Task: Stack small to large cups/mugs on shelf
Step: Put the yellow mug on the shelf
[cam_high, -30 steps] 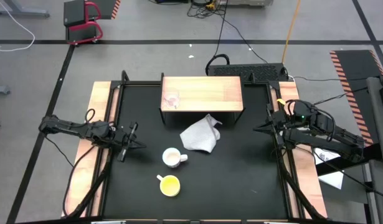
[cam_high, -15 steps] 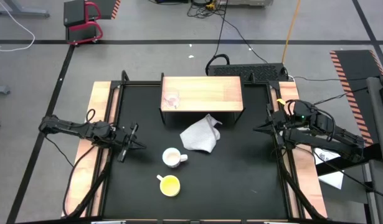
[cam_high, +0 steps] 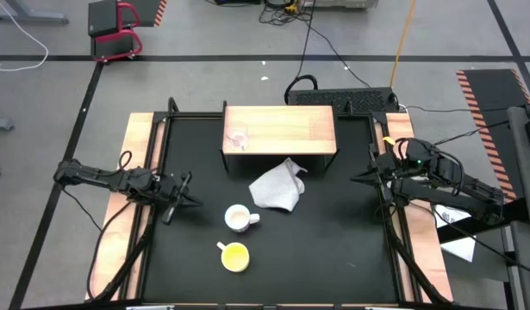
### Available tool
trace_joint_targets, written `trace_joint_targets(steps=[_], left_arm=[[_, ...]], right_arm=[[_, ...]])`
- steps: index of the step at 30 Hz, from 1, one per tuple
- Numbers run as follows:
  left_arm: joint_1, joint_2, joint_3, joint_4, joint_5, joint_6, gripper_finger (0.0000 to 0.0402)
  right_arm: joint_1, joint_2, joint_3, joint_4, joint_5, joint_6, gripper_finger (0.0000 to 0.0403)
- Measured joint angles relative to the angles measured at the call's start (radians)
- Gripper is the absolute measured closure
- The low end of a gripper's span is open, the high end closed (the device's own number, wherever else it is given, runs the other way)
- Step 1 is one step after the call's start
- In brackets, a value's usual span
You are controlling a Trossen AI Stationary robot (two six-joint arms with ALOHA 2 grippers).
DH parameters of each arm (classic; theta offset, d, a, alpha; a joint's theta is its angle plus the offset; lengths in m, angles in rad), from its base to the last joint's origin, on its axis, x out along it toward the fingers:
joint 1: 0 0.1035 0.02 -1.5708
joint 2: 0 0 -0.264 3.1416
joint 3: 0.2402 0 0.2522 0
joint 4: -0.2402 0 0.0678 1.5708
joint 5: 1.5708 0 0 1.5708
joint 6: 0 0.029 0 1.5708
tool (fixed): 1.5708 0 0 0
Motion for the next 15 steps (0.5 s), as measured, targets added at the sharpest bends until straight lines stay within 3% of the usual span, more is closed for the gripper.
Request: trace_joint_targets(steps=[15], left_arm=[[0.000,0.000,0.000,0.053,0.058,0.091,0.0380]], right_arm=[[0.000,-0.009,-0.005,0.036,0.037,0.030,0.0403]])
